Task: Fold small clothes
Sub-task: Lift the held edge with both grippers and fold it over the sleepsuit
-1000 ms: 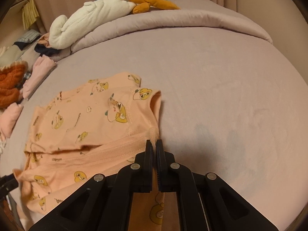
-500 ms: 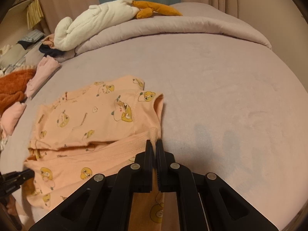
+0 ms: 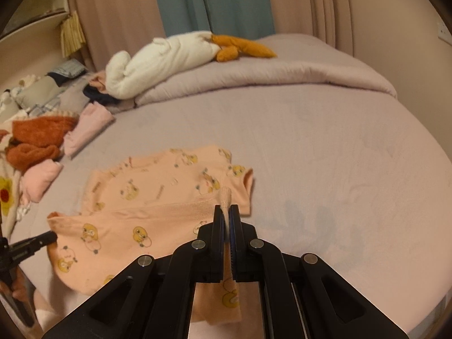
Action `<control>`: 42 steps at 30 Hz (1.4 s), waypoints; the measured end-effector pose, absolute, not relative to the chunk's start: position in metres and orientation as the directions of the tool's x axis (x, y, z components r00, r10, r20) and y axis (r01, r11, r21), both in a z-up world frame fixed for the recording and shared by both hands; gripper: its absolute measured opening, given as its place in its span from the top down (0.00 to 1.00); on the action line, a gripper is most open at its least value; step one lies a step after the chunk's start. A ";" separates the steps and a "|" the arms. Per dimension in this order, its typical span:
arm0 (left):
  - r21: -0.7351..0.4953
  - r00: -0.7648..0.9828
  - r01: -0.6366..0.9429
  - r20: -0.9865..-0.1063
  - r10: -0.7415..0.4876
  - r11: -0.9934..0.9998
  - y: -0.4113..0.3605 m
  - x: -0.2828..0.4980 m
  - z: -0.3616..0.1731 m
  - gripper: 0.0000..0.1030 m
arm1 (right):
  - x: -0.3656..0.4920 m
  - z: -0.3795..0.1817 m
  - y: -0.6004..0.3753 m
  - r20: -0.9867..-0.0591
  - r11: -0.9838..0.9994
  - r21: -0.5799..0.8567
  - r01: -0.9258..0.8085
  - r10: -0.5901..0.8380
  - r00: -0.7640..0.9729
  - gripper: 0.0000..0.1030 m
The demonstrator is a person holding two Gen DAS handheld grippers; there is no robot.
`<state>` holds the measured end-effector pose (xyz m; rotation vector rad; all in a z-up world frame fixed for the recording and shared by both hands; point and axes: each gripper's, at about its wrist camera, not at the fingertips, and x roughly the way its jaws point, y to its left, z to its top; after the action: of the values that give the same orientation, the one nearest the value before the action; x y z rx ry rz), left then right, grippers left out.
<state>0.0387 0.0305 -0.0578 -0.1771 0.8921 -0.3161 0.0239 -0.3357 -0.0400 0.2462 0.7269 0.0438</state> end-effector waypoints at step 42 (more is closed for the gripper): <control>-0.219 0.542 0.046 -0.814 -0.209 0.975 0.031 0.206 -0.098 0.94 | 0.194 -0.093 -0.308 -0.770 0.976 0.212 0.056 0.131 0.625 0.96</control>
<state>0.2056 0.0314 -0.0975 -0.1797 0.9880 -0.1519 0.1942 -0.3081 -0.0934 0.2244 0.8969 0.0439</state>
